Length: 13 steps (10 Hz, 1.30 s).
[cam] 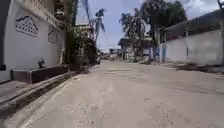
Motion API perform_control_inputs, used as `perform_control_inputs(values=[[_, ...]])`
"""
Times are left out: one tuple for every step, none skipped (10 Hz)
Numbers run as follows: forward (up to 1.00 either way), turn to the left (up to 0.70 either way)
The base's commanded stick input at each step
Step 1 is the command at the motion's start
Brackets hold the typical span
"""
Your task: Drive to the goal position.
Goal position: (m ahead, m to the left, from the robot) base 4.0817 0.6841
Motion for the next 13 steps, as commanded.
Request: perform_control_inputs(values=[[1.0, 0.31], [1.0, 0.36], [1.0, 0.35], [1.0, 0.19], [1.0, 0.0], [1.0, 0.0], [1.0, 0.0], [1.0, 0.0], [1.0, 0.0], [1.0, 0.0], [1.0, 0.0], [1.0, -0.01], [1.0, -0.03]])
